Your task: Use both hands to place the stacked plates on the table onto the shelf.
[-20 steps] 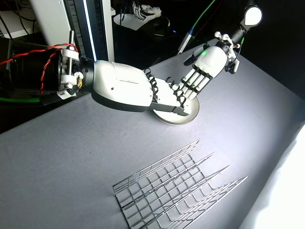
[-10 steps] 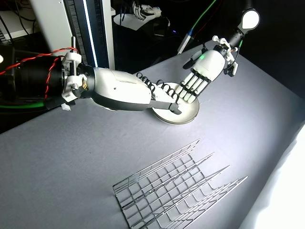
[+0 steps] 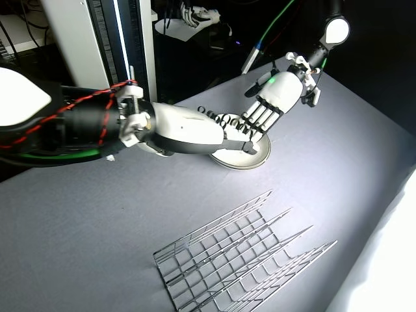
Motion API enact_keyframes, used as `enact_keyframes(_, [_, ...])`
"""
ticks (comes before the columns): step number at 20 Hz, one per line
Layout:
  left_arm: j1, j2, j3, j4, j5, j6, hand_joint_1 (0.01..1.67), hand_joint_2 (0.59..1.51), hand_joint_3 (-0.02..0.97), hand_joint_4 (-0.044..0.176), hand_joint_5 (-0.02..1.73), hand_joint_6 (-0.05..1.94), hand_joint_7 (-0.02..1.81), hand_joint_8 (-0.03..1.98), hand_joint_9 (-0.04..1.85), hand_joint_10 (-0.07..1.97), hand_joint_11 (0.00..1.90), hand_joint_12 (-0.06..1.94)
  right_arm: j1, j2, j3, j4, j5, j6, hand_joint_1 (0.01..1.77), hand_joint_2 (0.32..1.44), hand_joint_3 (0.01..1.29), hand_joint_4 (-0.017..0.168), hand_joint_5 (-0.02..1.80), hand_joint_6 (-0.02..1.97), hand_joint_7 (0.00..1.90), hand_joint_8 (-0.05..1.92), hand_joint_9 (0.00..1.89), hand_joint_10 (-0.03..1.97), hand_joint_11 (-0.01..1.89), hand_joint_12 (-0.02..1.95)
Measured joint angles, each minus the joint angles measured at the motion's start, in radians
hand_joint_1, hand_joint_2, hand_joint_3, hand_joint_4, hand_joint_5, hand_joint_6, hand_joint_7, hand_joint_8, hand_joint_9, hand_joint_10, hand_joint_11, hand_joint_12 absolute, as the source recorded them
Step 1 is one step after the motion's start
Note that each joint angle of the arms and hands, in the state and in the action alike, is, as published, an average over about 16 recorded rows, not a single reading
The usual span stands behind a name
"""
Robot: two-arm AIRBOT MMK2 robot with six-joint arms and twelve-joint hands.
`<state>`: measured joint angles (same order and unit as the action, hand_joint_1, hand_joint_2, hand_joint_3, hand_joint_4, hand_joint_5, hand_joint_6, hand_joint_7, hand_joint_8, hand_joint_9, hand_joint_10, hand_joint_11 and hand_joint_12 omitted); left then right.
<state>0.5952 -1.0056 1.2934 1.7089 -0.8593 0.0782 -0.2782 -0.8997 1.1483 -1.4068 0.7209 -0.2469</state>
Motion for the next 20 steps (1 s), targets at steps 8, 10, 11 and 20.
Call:
enact_keyframes(8, [-0.023,-0.053,-0.031,-0.008,0.041,-0.003,0.02,1.130,0.014,-0.009,-0.01,-0.03,-0.01,-0.02,0.02,0.01,0.02,0.00,-0.010,-0.029,0.003,-0.044,0.026,-0.006,0.77,0.99,0.01,0.003,0.03,0.01,0.02,0.02,0.02,0.01,0.01,0.25])
enact_keyframes(10, [-0.028,-0.062,-0.034,-0.008,0.046,-0.004,0.02,1.134,0.014,-0.010,-0.01,-0.03,-0.01,-0.02,0.01,0.01,0.02,0.00,-0.016,-0.033,-0.008,-0.053,0.027,-0.005,0.83,0.98,0.01,0.003,0.03,0.01,0.02,0.02,0.02,0.01,0.01,0.28])
enact_keyframes(11, [-0.029,-0.066,-0.034,-0.008,0.048,-0.004,0.02,1.135,0.013,-0.010,-0.01,-0.03,-0.01,-0.02,0.01,0.01,0.02,0.00,-0.020,-0.035,-0.015,-0.056,0.025,-0.004,0.86,0.98,0.01,0.003,0.04,0.01,0.02,0.02,0.03,0.01,0.01,0.30])
enact_keyframes(20, [-0.038,-0.076,-0.030,-0.001,0.050,-0.012,0.02,1.144,0.013,-0.010,-0.01,-0.04,-0.01,-0.02,0.02,0.01,0.02,0.00,-0.070,-0.047,-0.090,-0.043,-0.024,0.006,0.99,0.98,0.01,0.003,0.10,0.01,0.06,0.02,0.07,0.01,0.01,0.49])
